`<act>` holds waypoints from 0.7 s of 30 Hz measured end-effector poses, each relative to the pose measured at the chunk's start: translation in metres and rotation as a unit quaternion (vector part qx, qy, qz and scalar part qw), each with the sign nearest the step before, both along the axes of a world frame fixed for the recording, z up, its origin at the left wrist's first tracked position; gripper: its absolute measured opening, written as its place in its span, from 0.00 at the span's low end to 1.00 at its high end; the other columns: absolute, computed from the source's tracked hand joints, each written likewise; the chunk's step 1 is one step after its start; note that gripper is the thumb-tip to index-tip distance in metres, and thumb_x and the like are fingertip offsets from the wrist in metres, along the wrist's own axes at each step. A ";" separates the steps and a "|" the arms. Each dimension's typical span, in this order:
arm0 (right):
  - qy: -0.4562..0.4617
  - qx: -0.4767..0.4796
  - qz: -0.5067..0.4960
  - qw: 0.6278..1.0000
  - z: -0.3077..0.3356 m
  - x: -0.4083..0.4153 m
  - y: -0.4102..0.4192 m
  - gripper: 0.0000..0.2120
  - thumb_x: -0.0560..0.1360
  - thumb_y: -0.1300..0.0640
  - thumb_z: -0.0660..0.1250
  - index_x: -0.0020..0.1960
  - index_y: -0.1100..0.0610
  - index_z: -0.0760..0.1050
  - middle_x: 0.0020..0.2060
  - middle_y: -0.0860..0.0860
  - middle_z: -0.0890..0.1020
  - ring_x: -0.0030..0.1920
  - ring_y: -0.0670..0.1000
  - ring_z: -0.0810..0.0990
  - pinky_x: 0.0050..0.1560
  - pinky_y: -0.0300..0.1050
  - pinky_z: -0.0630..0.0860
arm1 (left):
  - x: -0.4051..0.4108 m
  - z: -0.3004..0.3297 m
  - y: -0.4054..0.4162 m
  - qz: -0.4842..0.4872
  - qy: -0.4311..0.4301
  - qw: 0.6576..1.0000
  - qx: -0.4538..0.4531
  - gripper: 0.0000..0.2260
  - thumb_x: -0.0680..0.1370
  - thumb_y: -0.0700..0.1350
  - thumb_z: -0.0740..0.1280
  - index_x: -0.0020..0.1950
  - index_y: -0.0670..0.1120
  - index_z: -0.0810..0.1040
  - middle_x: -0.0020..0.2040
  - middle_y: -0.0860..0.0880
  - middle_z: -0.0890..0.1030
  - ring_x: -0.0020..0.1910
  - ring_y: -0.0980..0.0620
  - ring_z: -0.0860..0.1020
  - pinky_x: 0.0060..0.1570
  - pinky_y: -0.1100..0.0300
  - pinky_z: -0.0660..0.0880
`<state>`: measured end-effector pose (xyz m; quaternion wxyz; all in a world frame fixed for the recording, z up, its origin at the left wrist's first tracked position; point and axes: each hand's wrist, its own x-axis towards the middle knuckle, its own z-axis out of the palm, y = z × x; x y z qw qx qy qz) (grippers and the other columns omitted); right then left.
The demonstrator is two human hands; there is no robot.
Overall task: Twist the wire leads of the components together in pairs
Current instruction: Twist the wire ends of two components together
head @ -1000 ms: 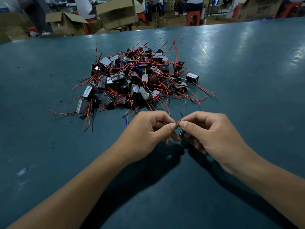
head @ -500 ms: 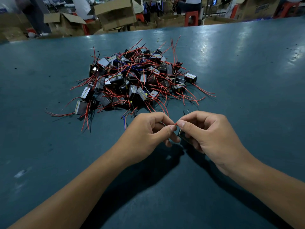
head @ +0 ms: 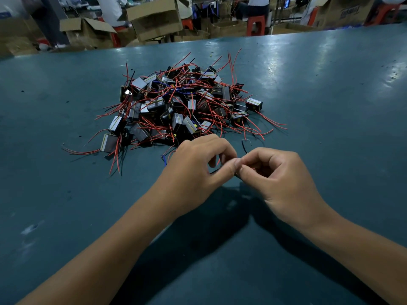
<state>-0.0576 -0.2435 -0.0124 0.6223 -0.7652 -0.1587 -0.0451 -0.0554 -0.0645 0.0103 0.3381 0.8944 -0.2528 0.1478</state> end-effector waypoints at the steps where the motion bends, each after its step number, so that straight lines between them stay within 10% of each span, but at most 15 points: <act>1: -0.002 -0.008 0.001 1.000 0.001 -0.001 0.000 0.05 0.73 0.62 0.73 0.39 0.57 0.81 0.29 0.59 0.78 0.30 0.47 0.70 0.31 0.43 0.67 | 0.001 0.003 0.001 -0.008 0.007 1.000 0.007 0.06 0.78 0.48 0.68 0.45 0.48 0.80 0.41 0.53 0.79 0.42 0.51 0.76 0.46 0.43 0.74; 12: -0.006 -0.030 0.044 0.999 0.001 -0.004 0.000 0.05 0.73 0.63 0.72 0.39 0.57 0.81 0.28 0.52 0.75 0.30 0.47 0.68 0.32 0.44 0.66 | -0.002 0.025 0.001 -0.032 0.120 0.990 0.073 0.10 0.80 0.42 0.66 0.39 0.48 0.73 0.34 0.55 0.72 0.33 0.59 0.69 0.34 0.66 0.63; 21: -0.009 -0.039 0.039 0.998 0.001 -0.005 0.001 0.04 0.74 0.62 0.72 0.40 0.56 0.82 0.29 0.56 0.77 0.30 0.47 0.69 0.31 0.45 0.67 | 0.002 0.021 -0.002 -0.001 0.187 0.981 0.057 0.12 0.79 0.43 0.64 0.36 0.50 0.71 0.30 0.54 0.71 0.29 0.57 0.66 0.32 0.58 0.64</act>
